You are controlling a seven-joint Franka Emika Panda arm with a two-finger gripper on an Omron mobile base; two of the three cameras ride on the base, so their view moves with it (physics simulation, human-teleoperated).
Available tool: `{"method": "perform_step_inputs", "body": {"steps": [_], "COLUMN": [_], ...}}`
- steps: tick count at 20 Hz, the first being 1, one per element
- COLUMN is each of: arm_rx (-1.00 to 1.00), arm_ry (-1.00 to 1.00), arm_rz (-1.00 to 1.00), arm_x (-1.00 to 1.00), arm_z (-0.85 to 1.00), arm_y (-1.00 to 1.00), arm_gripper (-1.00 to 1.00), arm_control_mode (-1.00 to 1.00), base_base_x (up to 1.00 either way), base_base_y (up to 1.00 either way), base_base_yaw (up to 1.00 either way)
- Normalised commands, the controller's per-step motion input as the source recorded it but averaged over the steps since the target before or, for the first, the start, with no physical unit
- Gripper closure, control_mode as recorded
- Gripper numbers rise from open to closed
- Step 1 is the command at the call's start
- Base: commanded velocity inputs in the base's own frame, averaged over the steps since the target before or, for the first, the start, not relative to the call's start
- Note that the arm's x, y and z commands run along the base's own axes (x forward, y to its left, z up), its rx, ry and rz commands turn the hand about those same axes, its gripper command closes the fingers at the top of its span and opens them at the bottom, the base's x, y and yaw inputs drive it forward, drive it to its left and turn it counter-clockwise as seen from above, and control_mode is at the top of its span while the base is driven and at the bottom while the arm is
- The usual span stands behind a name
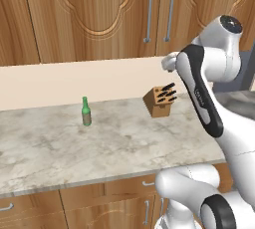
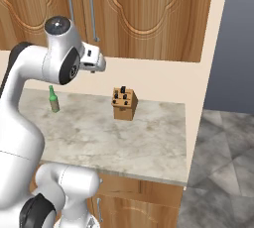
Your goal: Pick the soap dispenser and dish brush from the cabinet and place them on the counter.
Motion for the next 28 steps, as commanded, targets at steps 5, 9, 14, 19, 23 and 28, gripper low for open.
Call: {"method": "perform_step_inputs", "body": {"steps": [5,9,14,19,23,28], "arm_rx": [0.00,0.00,0.00,0.00,0.00,0.00], "arm_ry": [-0.24,-0.27,-0.28,-0.24,-0.20,-0.19], "arm_rz": [0.00,0.00,0.00,0.00,-0.02,-0.03], "arm_x": [0.00,0.00,0.00,0.00,0.01,0.01], "arm_z": [0.45,0.42,0.37,0.33,0.31,0.30], "arm_y": [-0.01,0.00,0.00,0.00,0.00,0.00], "arm_gripper": [-1.00,-1.00,-1.00,-1.00,-1.00,-1.00], "arm_control_mode": [-1.00,-1.00,-1.00,-1.00,-1.00,-1.00], "base_base_x": [0.00,0.00,0.00,0.00,0.00,0.00], "base_base_y": [0.00,0.00,0.00,0.00,0.00,0.00], "base_base_yaw": [0.00,0.00,0.00,0.00,0.00,0.00]}}
